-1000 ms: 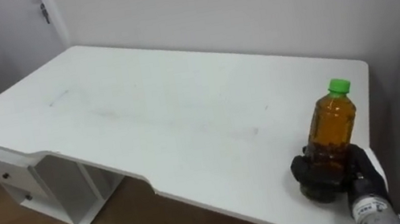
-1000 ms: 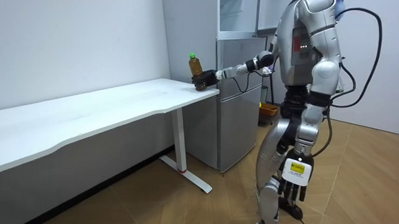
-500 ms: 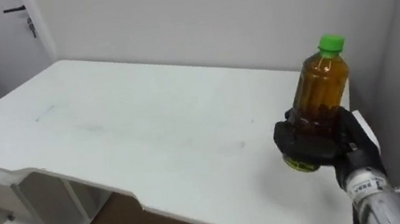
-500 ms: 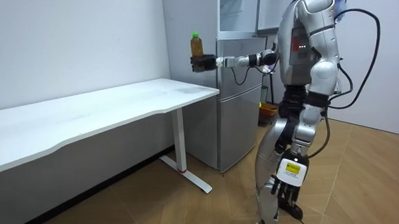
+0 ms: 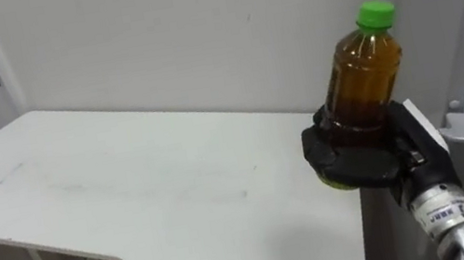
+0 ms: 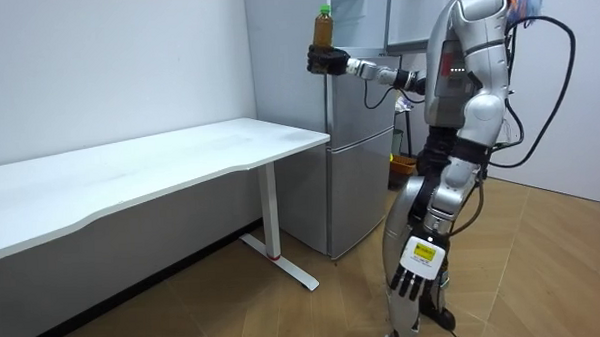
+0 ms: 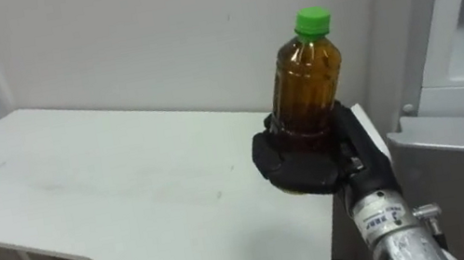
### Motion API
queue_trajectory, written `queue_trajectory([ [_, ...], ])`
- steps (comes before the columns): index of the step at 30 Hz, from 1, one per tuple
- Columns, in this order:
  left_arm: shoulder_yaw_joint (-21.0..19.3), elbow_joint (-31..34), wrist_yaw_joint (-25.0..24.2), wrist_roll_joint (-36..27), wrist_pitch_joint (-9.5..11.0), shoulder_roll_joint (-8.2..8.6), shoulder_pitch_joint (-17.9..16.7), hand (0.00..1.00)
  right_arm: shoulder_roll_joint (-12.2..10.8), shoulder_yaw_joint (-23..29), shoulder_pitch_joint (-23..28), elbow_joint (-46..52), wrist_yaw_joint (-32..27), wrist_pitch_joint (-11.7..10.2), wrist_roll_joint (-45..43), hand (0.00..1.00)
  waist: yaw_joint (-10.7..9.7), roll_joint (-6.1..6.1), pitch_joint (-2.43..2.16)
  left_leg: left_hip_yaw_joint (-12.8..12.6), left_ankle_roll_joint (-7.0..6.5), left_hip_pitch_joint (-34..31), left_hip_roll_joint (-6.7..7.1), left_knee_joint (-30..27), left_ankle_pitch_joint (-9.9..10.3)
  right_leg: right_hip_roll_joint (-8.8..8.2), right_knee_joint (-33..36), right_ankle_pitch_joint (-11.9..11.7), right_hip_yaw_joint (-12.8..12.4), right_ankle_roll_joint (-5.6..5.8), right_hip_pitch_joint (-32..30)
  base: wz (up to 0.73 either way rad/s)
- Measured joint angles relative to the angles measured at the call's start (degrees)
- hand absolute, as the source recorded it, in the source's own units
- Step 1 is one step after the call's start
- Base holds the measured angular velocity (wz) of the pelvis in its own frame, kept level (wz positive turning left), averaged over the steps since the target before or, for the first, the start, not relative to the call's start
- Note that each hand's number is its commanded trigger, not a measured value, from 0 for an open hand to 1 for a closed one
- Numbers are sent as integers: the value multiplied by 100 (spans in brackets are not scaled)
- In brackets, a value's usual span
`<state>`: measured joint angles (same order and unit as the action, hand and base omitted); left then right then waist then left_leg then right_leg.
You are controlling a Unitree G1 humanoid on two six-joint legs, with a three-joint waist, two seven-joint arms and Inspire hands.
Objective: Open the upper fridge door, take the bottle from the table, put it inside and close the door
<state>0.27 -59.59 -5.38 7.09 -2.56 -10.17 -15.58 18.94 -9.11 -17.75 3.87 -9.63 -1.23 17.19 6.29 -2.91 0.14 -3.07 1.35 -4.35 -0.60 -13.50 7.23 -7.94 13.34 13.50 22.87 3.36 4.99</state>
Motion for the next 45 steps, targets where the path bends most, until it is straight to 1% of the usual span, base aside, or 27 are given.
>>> queue_trajectory([
  [5, -44, 23, 1, -11, 8, 0, 19, 0, 40, 334, -1, 241, 22, 15, 49, 100, -11, -7, 0, -14, 0, 38, 1, 15, 0, 0, 1, -10, -23, 6, 20, -1],
  [8, -126, 18, 13, -8, 10, -2, -37, 0, 93, 519, -1, 364, 22, 23, 91, 100, -21, -16, 9, -84, 2, 175, -5, 98, 1, -2, -5, -10, -88, 6, 89, -11],
  [10, -127, 9, 16, -11, 10, -15, -36, 0, 101, 618, -1, 557, 15, 23, 102, 100, -118, -27, 14, -104, 2, 220, -7, 126, 1, -1, -24, -10, -91, 6, 128, 0],
  [11, -126, 0, 16, -22, 10, -15, -38, 0, 110, 623, 0, 611, 10, 23, 100, 100, -136, -33, 18, -121, 2, 231, -10, 128, 1, 0, -30, -10, -101, 6, 129, -12],
  [12, -126, -10, 17, -42, 10, -14, -34, 0, 140, 624, 0, 681, 14, 23, 82, 100, -149, -46, 26, -168, 10, 268, -21, 140, 6, 6, -32, -10, -158, 6, 133, -17],
  [13, -129, -11, 17, -57, 9, -15, -36, 0, 159, 643, 0, 715, 25, 23, 46, 100, -208, -68, 33, -185, 15, 297, -26, 143, 16, 8, -33, -10, -178, 6, 155, -14],
  [14, -130, -10, 16, -57, 10, -15, -32, 0, 163, 666, 0, 732, 28, 24, 34, 100, -245, -80, 30, -185, 15, 298, -26, 143, 20, 8, -33, -10, -177, 6, 158, -6],
  [16, -132, -15, 8, -59, 10, -30, -17, 0, 175, 784, 0, 840, 27, 25, 0, 100, -299, -104, 39, -238, 16, 300, -48, 120, 51, 19, -32, -11, -234, 4, 142, -11],
  [21, -255, -17, 6, -67, 12, -34, -25, 0, 219, 1075, 4, 977, -110, 25, -5, 100, -347, -108, 37, -338, 24, 303, -90, 7, 153, 45, -36, -18, -343, 3, 131, -14],
  [24, -299, 18, 6, -64, 19, -34, -49, 0, 247, 1282, 5, 1200, -180, 25, 0, 100, -447, -123, 24, -376, 24, 301, -98, 6, 162, 48, -38, -23, -377, 9, 108, -5],
  [26, -357, 35, 1, -53, 19, -43, -95, 0, 360, 1446, 5, 1371, -227, 25, -72, 100, -539, -153, 4, -380, 25, 310, -97, -5, 169, 51, -61, -26, -382, 11, 135, 0],
  [28, -361, 36, 0, -11, 26, -61, -171, 0, 454, 1582, 5, 1466, -234, 25, -119, 100, -598, -172, -4, -380, 28, 346, -96, -13, 175, 51, -68, -28, -383, 14, 170, 0],
  [30, -368, 37, -1, 7, 32, -63, -173, 0, 525, 1744, 5, 1546, -236, 25, -126, 100, -622, -172, -5, -402, 33, 412, -104, -13, 197, 56, -73, -28, -404, 14, 213, -9],
  [32, -438, 35, -1, 31, 44, -62, -186, 0, 543, 1904, 5, 1607, -254, 23, -121, 100, -627, -178, -1, -441, 44, 456, -125, -11, 217, 70, -72, -28, -450, 14, 233, -13],
  [34, -520, 35, -1, 41, 44, -84, -219, 0, 605, 2056, 5, 1611, -276, 23, -84, 100, -652, -201, 5, -468, 53, 489, -153, -8, 235, 94, -66, -30, -490, 10, 244, -10],
  [35, -558, 35, -1, 41, 44, -85, -238, 0, 605, 2083, 5, 1613, -277, 23, -69, 100, -656, -209, 9, -481, 57, 498, -163, -7, 237, 101, -66, -33, -504, 5, 245, -10],
  [36, -594, 35, -1, 42, 44, -95, -246, 0, 605, 2128, 8, 1614, -275, 23, -65, 100, -710, -223, 18, -486, 60, 501, -174, -8, 239, 110, -67, -34, -507, 3, 245, -6],
  [39, -613, 36, -1, 39, 43, -104, -271, 0, 606, 2198, 12, 1635, -275, 23, -65, 100, -782, -231, 13, -518, 60, 516, -180, -10, 241, 112, -67, -38, -540, -3, 239, -5],
  [41, -630, 35, -1, 43, 43, -121, -286, 0, 606, 2229, 56, 1661, -278, 23, -72, 100, -788, -238, 9, -531, 59, 521, -182, -10, 242, 111, -66, -40, -553, -7, 238, -7],
  [42, -632, 36, -1, 43, 43, -137, -269, 0, 606, 2232, 96, 1675, -277, 24, -73, 100, -797, -250, 0, -550, 59, 533, -184, -8, 242, 111, -65, -41, -570, -8, 235, -5],
  [45, -630, 35, -2, 41, 40, -155, -275, 0, 606, 2232, 111, 1675, -266, 36, -65, 100, -812, -253, -1, -559, 60, 557, -185, -7, 251, 111, -61, -41, -589, -8, 252, -3],
])
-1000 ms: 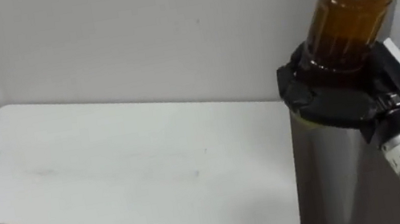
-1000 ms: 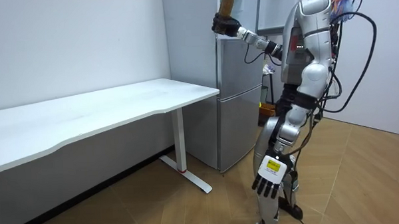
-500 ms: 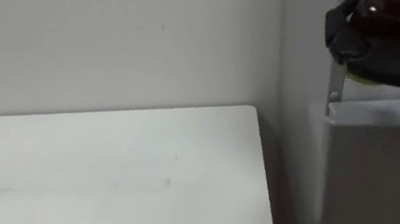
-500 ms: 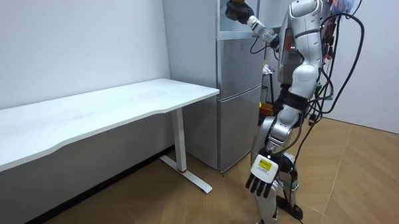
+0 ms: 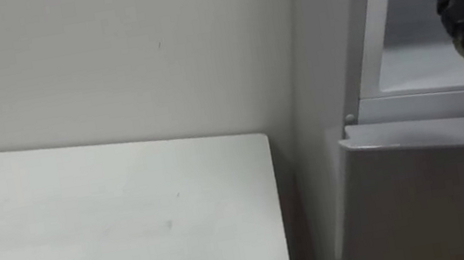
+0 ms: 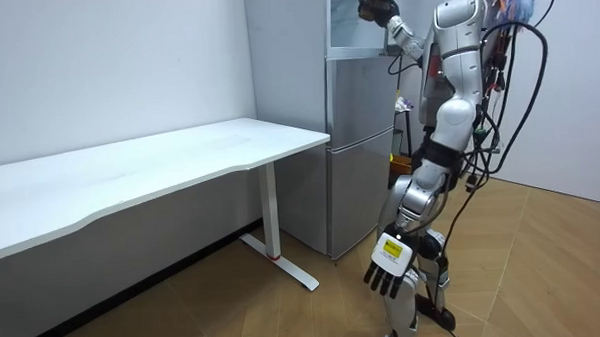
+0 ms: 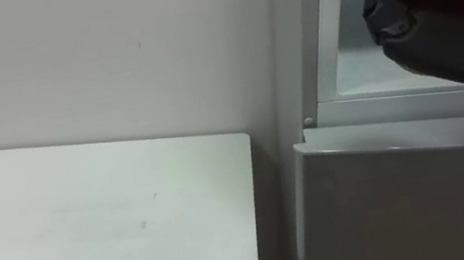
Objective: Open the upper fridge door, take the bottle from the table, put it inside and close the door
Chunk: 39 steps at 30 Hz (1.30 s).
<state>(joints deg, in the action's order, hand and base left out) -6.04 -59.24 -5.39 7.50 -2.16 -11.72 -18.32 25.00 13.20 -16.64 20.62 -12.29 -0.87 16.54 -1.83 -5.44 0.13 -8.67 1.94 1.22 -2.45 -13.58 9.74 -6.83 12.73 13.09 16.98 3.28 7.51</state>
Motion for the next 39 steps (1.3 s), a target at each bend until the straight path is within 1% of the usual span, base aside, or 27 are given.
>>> queue_trajectory([
  [5, 0, 15, 0, 2, -23, -7, 0, 0, 0, 0, 85, 0, 5, 49, -8, 100, -13, 3, -1, -1, 2, 11, -2, 0, 8, 1, -1, 0, -8, 0, 8, 0],
  [8, 0, 20, 0, 10, -33, -8, 7, 0, 0, 0, 131, 0, 48, 148, -4, 100, 1, 4, -1, -2, 1, 11, -2, -3, 14, 0, 6, 0, -10, 0, 7, 0],
  [13, 3, 19, 0, 1, -29, -8, 14, 0, 0, 1, 131, -1, 52, 157, 92, 100, 28, 9, 2, -16, -1, 16, -2, -10, 17, 1, 8, 0, -34, 0, 8, 0],
  [19, 9, 20, 0, -2, -22, 28, 7, 0, 0, 1, 120, -66, 44, 154, 627, 100, 76, 86, 54, -25, -4, 58, -4, -21, 34, 2, 3, 0, -28, 1, 53, 0],
  [21, 9, 20, 0, -5, -22, 26, 2, 0, 2, 1, 75, -254, 32, 149, 824, 100, 81, 93, 59, -25, -4, 77, -4, -15, 34, 1, 3, 0, -26, 1, 68, 0],
  [25, 10, 21, 2, -5, -29, 26, 9, 0, 2, 1, -32, -738, -197, 186, 1025, 100, 82, 96, 58, -19, -4, 50, -4, -20, 34, 0, 2, 0, -1, 1, 55, 0],
  [30, 8, 24, 2, 7, -34, 27, 6, 0, 2, 4, -73, -969, -452, 229, 1001, 100, 97, 111, 46, -18, -3, 46, -4, -15, 34, 0, 2, 0, 6, 1, 45, 0],
  [32, 8, 39, 2, 33, -35, 28, -9, 0, 10, -2, -115, -1074, -525, 228, 1003, 100, 128, 115, 35, -18, -3, 48, -4, -13, 34, 0, 1, 0, 6, 1, 48, 0],
  [33, 6, 92, 1, 20, -41, 27, -31, 0, 37, -7, -242, -1292, -552, 228, 1004, 100, 134, 106, 36, -16, -3, 47, -4, -12, 33, 0, 1, 0, 7, 1, 49, 0],
  [35, -3, 185, 1, 23, -53, 27, -35, 0, 195, -7, -454, -1719, -660, 246, 1027, 100, 201, 83, 37, -5, -4, 37, -3, -9, 33, 0, 1, 0, 21, 1, 43, 0],
  [37, -79, 265, 1, 33, -58, 35, -68, 0, 417, -9, -692, -2119, -795, 382, 1021, 100, 281, 36, 16, 3, 0, -11, -4, -1, 31, 5, -2, 2, 26, 4, -8, 0],
  [38, -83, 285, 1, 33, -67, 34, -84, 0, 465, -12, -746, -2183, -803, 410, 1022, 100, 293, 28, 11, 3, 0, -30, -4, -1, 30, 5, -1, 2, 26, 4, -27, 0],
  [39, -90, 355, 1, 44, -107, 34, -132, 0, 560, -13, -847, -2308, -802, 451, 1016, 100, 318, 6, -2, 9, 0, -66, -4, -3, 28, 3, 1, 2, 31, 3, -63, 0],
])
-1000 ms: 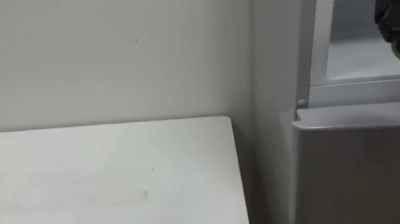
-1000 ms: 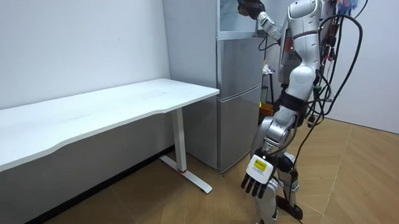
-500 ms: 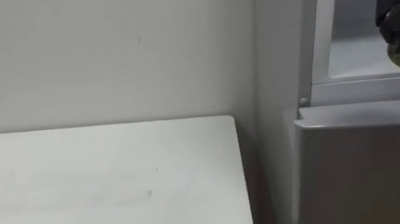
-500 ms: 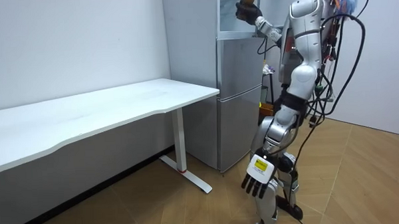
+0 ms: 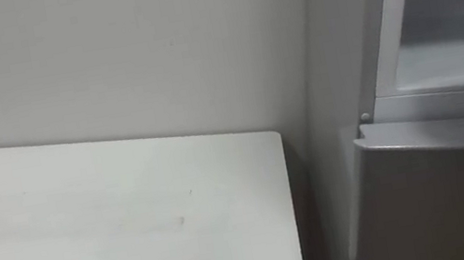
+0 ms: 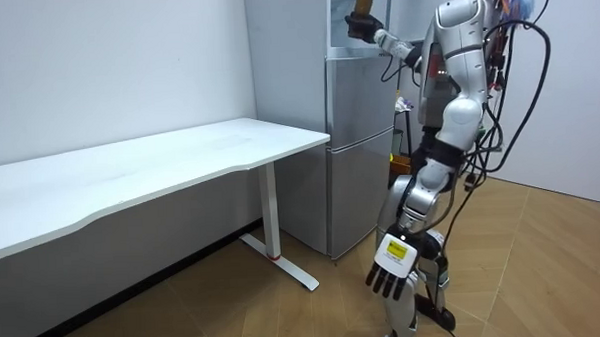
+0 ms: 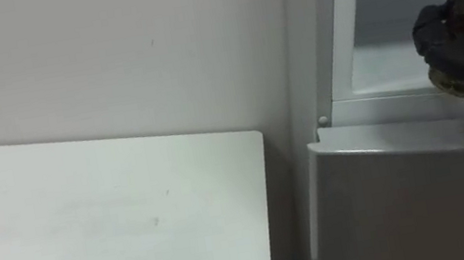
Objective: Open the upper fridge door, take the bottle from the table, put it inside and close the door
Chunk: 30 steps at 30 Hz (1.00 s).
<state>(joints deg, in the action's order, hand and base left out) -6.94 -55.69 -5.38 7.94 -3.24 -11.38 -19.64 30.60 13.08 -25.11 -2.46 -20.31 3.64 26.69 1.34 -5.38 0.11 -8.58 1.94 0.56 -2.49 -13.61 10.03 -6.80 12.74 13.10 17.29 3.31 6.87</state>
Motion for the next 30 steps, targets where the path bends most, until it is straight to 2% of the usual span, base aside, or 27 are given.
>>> queue_trajectory([
  [3, -157, 21, 0, 66, -47, 2, -34, 0, 181, -1, -208, -326, 2, 29, -20, 100, 66, -92, -21, 0, 0, -3, 0, 1, 0, -1, 5, 0, -1, 0, -6, 0],
  [7, -245, 53, 1, 64, -49, -15, -59, 0, 326, -102, -485, -623, 78, 91, -18, 100, 89, -188, -24, 5, 0, -2, 1, -1, 0, -2, 0, 0, 5, 0, 3, 0],
  [9, -245, 59, 0, 60, -54, -16, -59, 0, 327, -114, -611, -770, 114, 137, -29, 100, 82, -205, -23, 5, 0, -3, 1, -4, 0, -2, -8, 0, 18, 0, 5, 0],
  [17, -308, 62, 2, 55, -62, -29, -74, 0, 339, -114, -751, -1293, 210, 179, 5, 100, 73, -197, -22, 70, 2, -45, 2, -19, 1, 0, -10, 0, 79, 0, -2, 3],
  [18, -314, 61, 2, 55, -63, -32, -84, 0, 339, -114, -750, -1321, 214, 238, 5, 100, 72, -191, -23, 76, 2, -55, 2, -19, 1, 1, -9, 0, 91, 0, -7, 0],
  [24, -305, 61, 2, 18, -104, -35, -165, 0, 339, -118, -749, -1679, 208, 255, 127, 100, 76, -141, -30, 81, 1, -80, 4, -48, 1, -1, -9, 0, 113, 0, -2, 0],
  [30, -305, 226, 1, 43, -147, -46, -253, 0, 348, -132, -812, -1939, 44, 187, 249, 100, 211, -83, -36, 108, 1, -89, 4, -55, 2, -1, -12, 0, 168, 0, 8, 1],
])
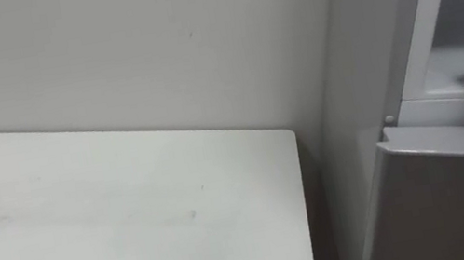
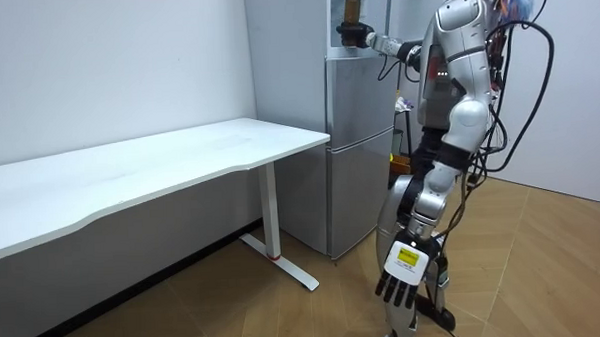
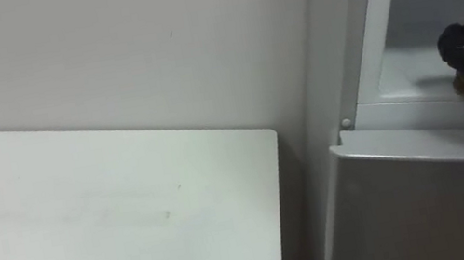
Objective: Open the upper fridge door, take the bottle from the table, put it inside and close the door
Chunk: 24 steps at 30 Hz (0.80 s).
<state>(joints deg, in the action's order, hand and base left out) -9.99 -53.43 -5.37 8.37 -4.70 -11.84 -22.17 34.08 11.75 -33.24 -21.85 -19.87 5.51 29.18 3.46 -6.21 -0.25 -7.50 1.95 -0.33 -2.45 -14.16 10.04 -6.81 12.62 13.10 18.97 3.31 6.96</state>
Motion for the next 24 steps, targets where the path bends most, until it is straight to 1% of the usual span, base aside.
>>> queue_trajectory([
  [4, -1, 43, 0, -2, -28, 0, -66, 0, 119, -180, -13, -40, 7, -27, 53, 100, 101, 13, 22, 18, 1, -20, 0, -19, 1, 1, -2, 0, 34, 0, 6, 2],
  [6, -1, 43, 0, -18, -53, 0, -115, 0, 137, -203, -13, -63, -10, -39, 22, 100, 135, 16, 26, 31, 1, -27, 0, -14, 1, 1, -2, 0, 68, 0, 7, 5],
  [8, 0, 43, 1, -34, -124, 1, -152, 0, 241, -296, -13, -138, 1, -52, 9, 100, 164, 20, 33, 37, 2, -37, 0, -10, 0, 1, -2, 0, 82, 0, 2, 0],
  [10, 2, 48, 16, -186, -135, -6, -200, 0, 401, -463, -21, -254, -7, -91, 11, 100, 177, 12, 32, 80, 3, -81, 2, -38, -1, 3, -2, 0, 124, 0, 8, 11],
  [12, 3, 67, 23, -234, -130, -17, -201, 0, 444, -510, -23, -279, -68, -128, 15, 100, 185, -2, 39, 141, 7, -130, 8, -67, -7, 7, -2, -1, 172, -1, 3, 13],
  [16, 16, 60, 31, -422, -118, -66, -201, 0, 459, -618, -26, -429, -321, -324, -35, 100, 321, -5, 42, 180, 9, -154, 8, -92, -7, 13, -3, -3, 212, -4, -3, 3],
  [17, 24, 60, 31, -417, -118, -81, -195, 0, 460, -619, -27, -464, -356, -360, -60, 100, 320, -4, 44, 206, 9, -186, 9, -123, -7, 17, -3, -3, 231, -4, -2, 13],
  [19, 58, 64, 22, -387, -118, -133, -187, 0, 459, -668, -63, -681, -456, -549, -173, 100, 352, 9, 72, 272, 11, -245, 7, -170, -8, 39, -17, -12, 272, -19, -10, 14],
  [21, 69, 66, 14, -385, -118, -152, -185, 0, 465, -666, -63, -762, -479, -616, -182, 100, 398, 11, 71, 293, 15, -308, -11, -217, -9, 52, -19, -19, 301, -31, -41, 4],
  [22, 70, 73, 10, -384, -119, -168, -175, 0, 469, -679, -66, -808, -504, -693, -169, 100, 435, 11, 70, 300, 19, -388, -38, -249, -11, 75, -20, -40, 309, -61, -93, 0],
  [23, 70, 76, 8, -391, -119, -181, -170, 0, 469, -689, -86, -849, -503, -737, -156, 88, 446, 11, 74, 304, 23, -431, -51, -256, -12, 88, -21, -45, 311, -71, -120, 0],
  [24, 70, 75, 6, -406, -123, -204, -169, 0, 469, -745, -172, -969, -496, -773, -97, 58, 464, 10, 72, 303, 40, -488, -78, -272, -26, 111, -20, -72, 311, -94, -175, -3],
])
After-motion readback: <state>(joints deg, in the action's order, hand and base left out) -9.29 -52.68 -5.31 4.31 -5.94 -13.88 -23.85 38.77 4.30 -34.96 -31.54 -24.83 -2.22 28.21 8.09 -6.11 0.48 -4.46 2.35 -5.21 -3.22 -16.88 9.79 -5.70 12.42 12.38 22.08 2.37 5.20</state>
